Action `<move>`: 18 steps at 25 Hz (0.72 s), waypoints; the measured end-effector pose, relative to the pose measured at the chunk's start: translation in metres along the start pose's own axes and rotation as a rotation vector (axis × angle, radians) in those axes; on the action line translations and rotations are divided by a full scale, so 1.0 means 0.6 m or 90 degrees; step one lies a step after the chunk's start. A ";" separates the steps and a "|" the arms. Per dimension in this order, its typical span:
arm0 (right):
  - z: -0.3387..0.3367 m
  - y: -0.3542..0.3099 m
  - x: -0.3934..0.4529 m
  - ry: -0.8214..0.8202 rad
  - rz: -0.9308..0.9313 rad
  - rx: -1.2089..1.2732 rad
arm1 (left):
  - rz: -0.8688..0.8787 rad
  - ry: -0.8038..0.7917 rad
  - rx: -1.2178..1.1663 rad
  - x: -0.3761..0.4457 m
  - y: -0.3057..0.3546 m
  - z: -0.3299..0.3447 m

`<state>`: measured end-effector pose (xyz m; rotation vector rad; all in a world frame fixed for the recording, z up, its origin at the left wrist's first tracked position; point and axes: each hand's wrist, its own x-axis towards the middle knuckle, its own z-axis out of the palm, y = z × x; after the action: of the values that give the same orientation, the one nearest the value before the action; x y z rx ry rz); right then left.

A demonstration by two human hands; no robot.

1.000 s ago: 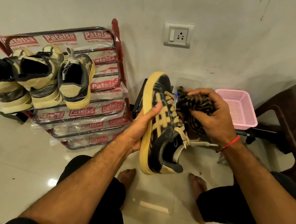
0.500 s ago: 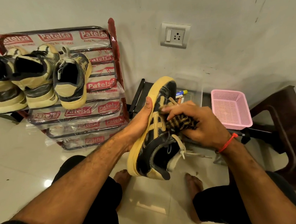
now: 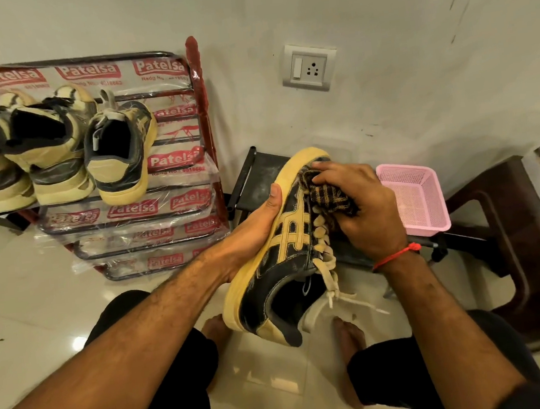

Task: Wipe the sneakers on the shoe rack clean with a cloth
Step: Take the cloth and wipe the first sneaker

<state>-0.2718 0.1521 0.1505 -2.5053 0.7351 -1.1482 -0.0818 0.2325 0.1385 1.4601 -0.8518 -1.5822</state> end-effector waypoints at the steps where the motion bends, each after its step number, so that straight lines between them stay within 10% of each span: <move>1: 0.003 0.002 -0.002 0.015 0.014 -0.007 | -0.006 0.000 0.003 -0.001 -0.001 -0.001; 5: 0.010 -0.003 0.000 0.035 0.066 -0.004 | -0.005 0.018 0.038 -0.004 -0.005 0.000; 11: 0.006 -0.043 -0.010 -0.278 -0.091 0.094 | 0.027 0.062 0.094 -0.003 -0.023 -0.025; 18: 0.009 -0.009 -0.014 -0.169 -0.102 0.031 | 0.016 0.068 0.203 -0.015 -0.005 0.000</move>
<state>-0.2703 0.1616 0.1446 -2.6441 0.4381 -0.8435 -0.0819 0.2417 0.1399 1.7319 -1.0926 -1.3807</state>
